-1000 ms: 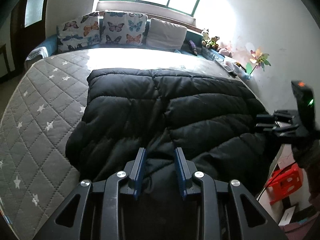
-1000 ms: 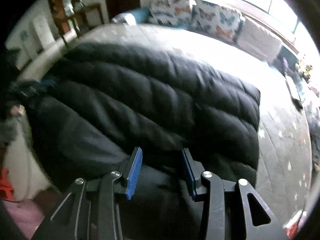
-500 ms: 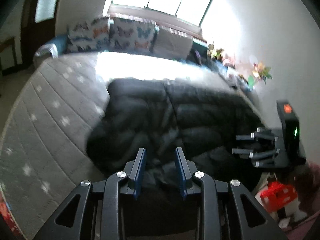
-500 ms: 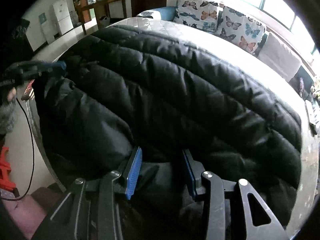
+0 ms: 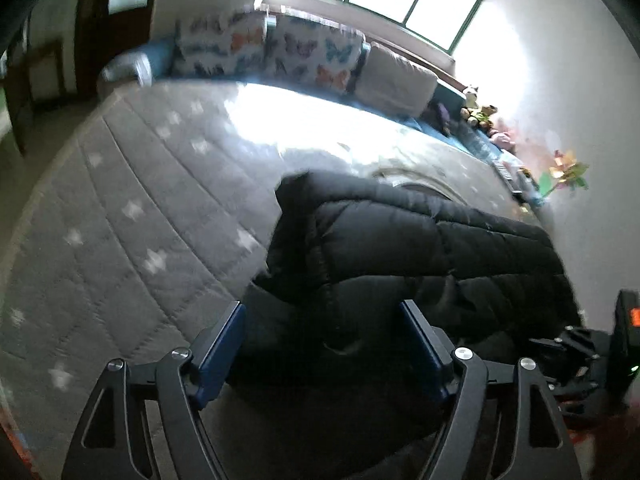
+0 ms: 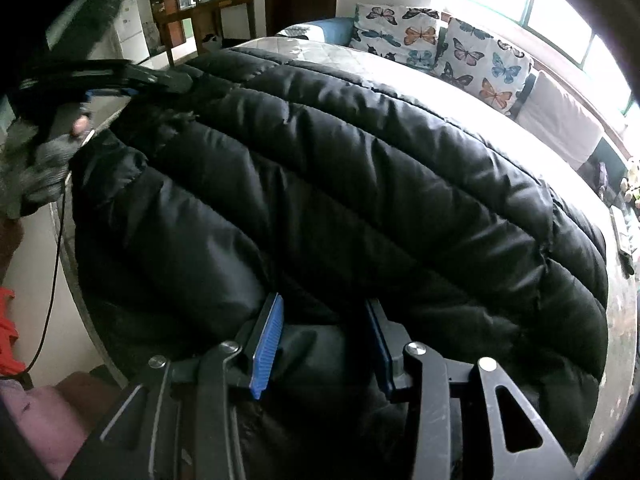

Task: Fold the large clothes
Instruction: 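Grasp the folded coat's edge with the left gripper while the right gripper grasps beside it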

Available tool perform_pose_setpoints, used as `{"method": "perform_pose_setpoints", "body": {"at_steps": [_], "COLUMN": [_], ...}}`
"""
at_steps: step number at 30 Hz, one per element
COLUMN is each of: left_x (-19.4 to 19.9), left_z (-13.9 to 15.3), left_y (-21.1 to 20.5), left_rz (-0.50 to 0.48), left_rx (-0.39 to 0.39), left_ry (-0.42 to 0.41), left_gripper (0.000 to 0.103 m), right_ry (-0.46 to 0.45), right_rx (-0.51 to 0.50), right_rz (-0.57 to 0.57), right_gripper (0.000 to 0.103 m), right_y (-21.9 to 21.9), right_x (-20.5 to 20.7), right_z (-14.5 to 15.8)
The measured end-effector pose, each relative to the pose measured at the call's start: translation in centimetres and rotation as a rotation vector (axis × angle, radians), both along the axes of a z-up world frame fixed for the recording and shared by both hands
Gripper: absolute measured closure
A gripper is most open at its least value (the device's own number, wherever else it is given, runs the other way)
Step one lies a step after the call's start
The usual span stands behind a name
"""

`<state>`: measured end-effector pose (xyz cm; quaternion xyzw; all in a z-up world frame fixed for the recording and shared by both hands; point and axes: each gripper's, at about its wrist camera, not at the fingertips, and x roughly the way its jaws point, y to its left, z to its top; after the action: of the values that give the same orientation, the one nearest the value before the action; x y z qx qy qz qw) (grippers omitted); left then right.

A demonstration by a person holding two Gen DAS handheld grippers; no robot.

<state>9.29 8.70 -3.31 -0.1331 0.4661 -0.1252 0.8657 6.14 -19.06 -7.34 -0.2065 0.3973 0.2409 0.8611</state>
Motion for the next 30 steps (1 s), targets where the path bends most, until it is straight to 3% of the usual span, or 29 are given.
{"method": "perform_pose_setpoints", "body": {"at_steps": [1,2,6,9,13,16,19,24,28,30], "left_x": [0.3,0.5,0.6,0.9,1.5,1.4,1.8,2.5,3.0,3.1], "left_z": [-0.6,-1.2,-2.8,-3.7,-4.5,-4.6,-5.0,-5.7,-5.9,-6.1], "left_y": [0.4,0.8,1.3,1.4,1.6,1.4,1.4,1.3,1.1,1.4], "left_rz": [0.014,0.023,0.023,0.024,0.015,0.017,0.020,0.025,0.018,0.010], "left_rx": [-0.011,-0.023,-0.036,-0.036,-0.041,-0.038,-0.038,-0.040,-0.037,-0.039], "left_ry": [0.016,0.025,0.009,0.005,0.010,0.013,0.018,0.026,0.027,0.027], "left_gripper": [0.007,0.005,0.003,0.002,0.002,0.000,0.000,0.000,0.000,0.000], "right_ry": [0.001,0.001,-0.019,-0.061,-0.113,-0.115,-0.070,0.054,0.110,0.127], "right_rx": [0.006,0.011,0.063,0.133,0.217,0.245,0.293,0.361,0.433,0.467], "right_rz": [0.002,0.005,0.021,-0.005,-0.093,-0.180,-0.256,-0.278,-0.270,-0.259], "right_gripper": [0.058,0.058,0.058,0.057,0.030,0.026,0.026,0.026,0.005,0.001], "right_y": [-0.1,-0.2,-1.3,-3.5,-8.2,-12.0,-15.7,-17.7,-19.5,-20.2], "right_x": [0.0,-0.1,-0.8,-1.3,-0.7,1.2,4.2,8.1,9.4,9.7], "right_z": [0.1,0.1,1.3,3.7,7.1,8.0,7.2,4.0,2.0,1.4]}}
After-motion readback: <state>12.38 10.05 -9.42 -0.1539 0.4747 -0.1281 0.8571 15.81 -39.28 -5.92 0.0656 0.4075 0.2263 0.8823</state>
